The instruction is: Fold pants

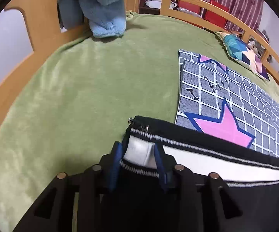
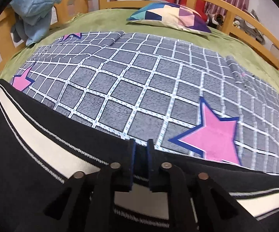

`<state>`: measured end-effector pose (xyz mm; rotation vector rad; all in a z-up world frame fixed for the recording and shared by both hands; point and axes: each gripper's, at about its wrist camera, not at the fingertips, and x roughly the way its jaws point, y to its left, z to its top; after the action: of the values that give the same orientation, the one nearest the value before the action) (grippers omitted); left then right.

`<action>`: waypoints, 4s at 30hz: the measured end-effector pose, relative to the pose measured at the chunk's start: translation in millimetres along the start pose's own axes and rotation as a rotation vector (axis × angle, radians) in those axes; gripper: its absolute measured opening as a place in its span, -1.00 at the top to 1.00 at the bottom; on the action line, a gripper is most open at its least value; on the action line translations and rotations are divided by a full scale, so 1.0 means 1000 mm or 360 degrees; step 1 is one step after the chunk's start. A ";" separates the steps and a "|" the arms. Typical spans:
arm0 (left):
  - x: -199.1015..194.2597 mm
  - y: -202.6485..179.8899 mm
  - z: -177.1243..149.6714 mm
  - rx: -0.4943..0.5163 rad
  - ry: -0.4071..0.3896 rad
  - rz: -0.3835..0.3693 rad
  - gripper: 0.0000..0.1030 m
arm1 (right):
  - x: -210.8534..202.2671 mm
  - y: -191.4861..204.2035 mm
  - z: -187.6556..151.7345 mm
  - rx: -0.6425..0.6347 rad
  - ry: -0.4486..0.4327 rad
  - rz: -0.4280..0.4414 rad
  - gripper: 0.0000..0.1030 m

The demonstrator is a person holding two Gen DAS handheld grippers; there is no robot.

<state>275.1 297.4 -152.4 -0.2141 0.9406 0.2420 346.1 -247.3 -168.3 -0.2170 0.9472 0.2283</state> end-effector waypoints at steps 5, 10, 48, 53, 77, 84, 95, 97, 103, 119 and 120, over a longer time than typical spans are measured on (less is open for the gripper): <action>-0.051 -0.021 -0.024 0.0160 -0.0140 -0.0108 -0.24 | -0.040 0.004 -0.032 0.0048 -0.0110 0.0037 0.20; -0.044 -0.038 -0.078 0.0235 0.0004 -0.0091 -0.36 | -0.012 0.007 -0.050 0.0146 0.0097 -0.0116 0.19; -0.160 -0.047 -0.074 0.0033 -0.0478 -0.0095 0.55 | -0.232 -0.016 -0.154 0.0960 -0.0161 -0.0160 0.06; -0.207 -0.165 -0.081 0.0373 -0.0523 -0.0219 0.59 | -0.213 -0.037 -0.187 0.1006 -0.0107 -0.0162 0.06; -0.196 -0.389 -0.203 0.0771 0.0071 -0.0676 -0.47 | -0.200 -0.076 -0.258 0.0879 -0.0058 -0.0135 0.06; -0.194 -0.340 -0.192 0.0538 0.0106 -0.0707 -0.50 | -0.207 -0.057 -0.259 0.0848 -0.0103 -0.0067 0.06; -0.189 -0.277 -0.172 0.0329 -0.0008 -0.0589 -0.50 | -0.225 0.018 -0.184 0.0362 -0.0196 -0.0061 0.26; -0.187 -0.270 -0.169 0.0349 -0.0025 -0.0546 -0.50 | -0.207 0.029 -0.167 0.0248 -0.0175 -0.0092 0.45; -0.184 -0.248 -0.164 0.0390 -0.0048 -0.0481 -0.50 | -0.134 0.031 -0.147 0.0269 -0.0018 0.0058 0.40; -0.177 -0.217 -0.161 0.0351 -0.0011 -0.0428 -0.50 | -0.146 0.006 -0.180 0.0458 0.0004 0.0337 0.81; -0.176 -0.217 -0.162 0.0350 -0.0007 -0.0422 -0.50 | -0.145 0.009 -0.180 0.0444 0.0015 0.0350 0.75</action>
<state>115.1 25.4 -84.3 -0.1331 0.9160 -0.1051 122.4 -304.0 -151.9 0.1439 1.0008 0.2941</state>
